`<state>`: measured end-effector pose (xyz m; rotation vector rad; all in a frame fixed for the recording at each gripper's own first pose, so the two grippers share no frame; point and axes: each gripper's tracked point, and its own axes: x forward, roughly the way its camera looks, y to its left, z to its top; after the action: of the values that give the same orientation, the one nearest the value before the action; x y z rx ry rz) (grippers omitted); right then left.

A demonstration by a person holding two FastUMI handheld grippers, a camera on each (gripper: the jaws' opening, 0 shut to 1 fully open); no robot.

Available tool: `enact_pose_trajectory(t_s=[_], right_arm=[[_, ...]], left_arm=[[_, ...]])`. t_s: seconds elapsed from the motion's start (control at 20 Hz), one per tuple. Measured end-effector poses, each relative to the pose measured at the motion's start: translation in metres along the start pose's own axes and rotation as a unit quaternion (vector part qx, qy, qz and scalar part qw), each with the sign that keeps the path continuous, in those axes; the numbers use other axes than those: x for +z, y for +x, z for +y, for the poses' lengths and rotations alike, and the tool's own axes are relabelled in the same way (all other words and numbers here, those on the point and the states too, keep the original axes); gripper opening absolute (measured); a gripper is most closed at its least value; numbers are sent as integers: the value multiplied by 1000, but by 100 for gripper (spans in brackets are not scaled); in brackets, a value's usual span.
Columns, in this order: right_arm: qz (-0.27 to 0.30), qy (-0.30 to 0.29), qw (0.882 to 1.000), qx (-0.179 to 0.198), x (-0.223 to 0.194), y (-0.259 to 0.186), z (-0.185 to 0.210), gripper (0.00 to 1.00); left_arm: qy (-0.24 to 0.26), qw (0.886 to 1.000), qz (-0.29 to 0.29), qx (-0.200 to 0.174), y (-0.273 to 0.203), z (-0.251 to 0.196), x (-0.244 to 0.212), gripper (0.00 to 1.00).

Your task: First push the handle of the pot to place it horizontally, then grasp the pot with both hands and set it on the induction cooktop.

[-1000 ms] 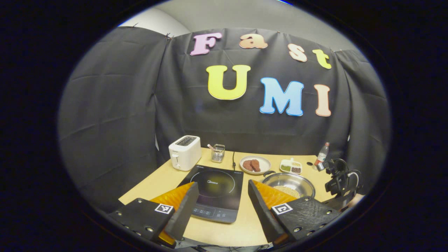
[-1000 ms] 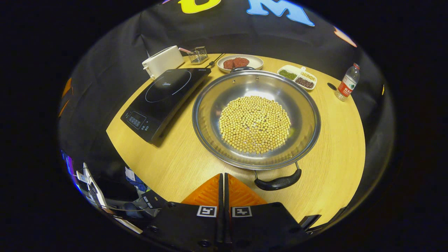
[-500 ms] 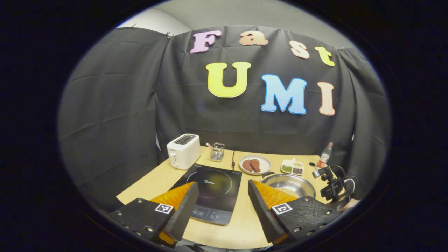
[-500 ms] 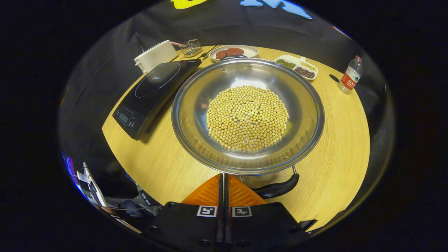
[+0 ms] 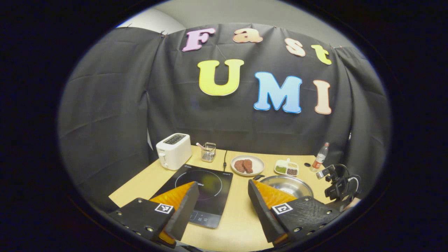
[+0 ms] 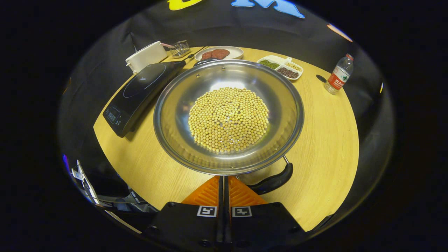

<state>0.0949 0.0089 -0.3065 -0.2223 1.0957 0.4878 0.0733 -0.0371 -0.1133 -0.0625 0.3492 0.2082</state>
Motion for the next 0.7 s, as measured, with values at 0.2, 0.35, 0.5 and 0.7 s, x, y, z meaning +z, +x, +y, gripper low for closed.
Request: enact_pose_trajectory(t_s=[0.2, 0.35, 0.5, 0.7], right_arm=[[-4, 9, 1000, -14, 3, -2, -20, 2], [-6, 22, 1000, -21, 5, -2, -36, 2], [-6, 34, 999, -29, 7, -2, -53, 2], [-13, 50, 998, -38, 13, -1, -76, 2]], left_arm=[[3, 1000, 4, -11, 6, -19, -2, 84], [11, 1000, 3, -12, 8, -28, 0, 87], [16, 1000, 4, -9, 11, -35, 1, 87], [22, 1000, 8, -3, 13, -44, 0, 86]])
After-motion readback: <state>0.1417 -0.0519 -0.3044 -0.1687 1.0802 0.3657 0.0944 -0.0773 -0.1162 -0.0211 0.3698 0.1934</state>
